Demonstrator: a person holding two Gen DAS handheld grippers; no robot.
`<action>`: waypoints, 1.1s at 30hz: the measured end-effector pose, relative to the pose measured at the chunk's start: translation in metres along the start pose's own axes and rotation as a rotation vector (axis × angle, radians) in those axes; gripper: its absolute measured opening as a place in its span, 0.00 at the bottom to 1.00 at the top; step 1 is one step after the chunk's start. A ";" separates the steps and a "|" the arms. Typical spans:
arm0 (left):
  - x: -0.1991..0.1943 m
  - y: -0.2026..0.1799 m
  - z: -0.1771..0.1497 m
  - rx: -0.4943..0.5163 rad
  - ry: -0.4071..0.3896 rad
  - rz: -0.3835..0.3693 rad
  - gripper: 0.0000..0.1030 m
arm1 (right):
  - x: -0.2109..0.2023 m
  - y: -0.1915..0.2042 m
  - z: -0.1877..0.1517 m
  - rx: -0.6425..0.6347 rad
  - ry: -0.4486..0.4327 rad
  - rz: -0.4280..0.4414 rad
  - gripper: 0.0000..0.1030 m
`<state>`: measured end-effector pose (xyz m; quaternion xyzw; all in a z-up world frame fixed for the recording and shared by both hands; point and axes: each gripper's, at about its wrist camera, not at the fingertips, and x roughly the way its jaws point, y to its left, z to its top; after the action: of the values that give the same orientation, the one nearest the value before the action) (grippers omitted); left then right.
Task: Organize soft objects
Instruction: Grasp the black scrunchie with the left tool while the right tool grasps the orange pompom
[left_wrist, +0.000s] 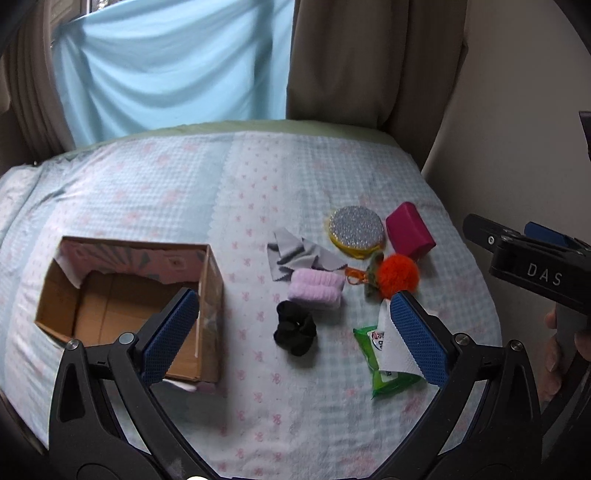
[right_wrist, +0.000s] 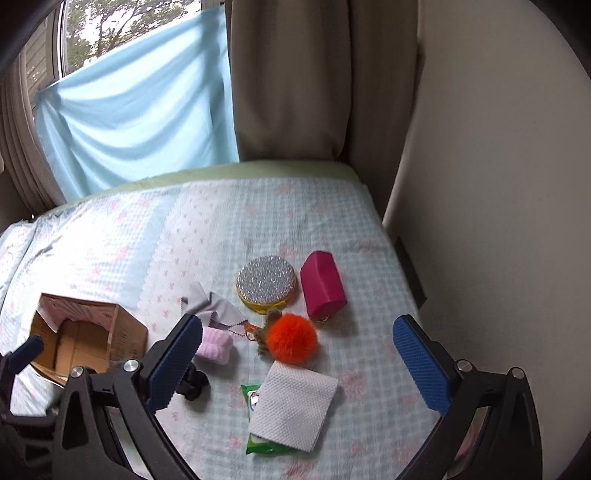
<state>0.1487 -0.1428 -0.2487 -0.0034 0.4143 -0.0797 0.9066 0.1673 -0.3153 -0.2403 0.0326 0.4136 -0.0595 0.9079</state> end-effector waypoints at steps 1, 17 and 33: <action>0.015 -0.004 -0.008 -0.004 0.010 0.007 1.00 | 0.015 -0.002 -0.004 -0.003 0.009 0.012 1.00; 0.186 -0.009 -0.087 -0.036 0.168 0.098 0.83 | 0.201 -0.010 -0.049 -0.001 0.181 0.108 0.79; 0.208 -0.004 -0.083 -0.045 0.205 0.096 0.18 | 0.221 -0.007 -0.058 0.047 0.211 0.153 0.33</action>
<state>0.2202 -0.1727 -0.4589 0.0045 0.5061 -0.0267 0.8620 0.2666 -0.3338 -0.4455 0.0911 0.5016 0.0040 0.8603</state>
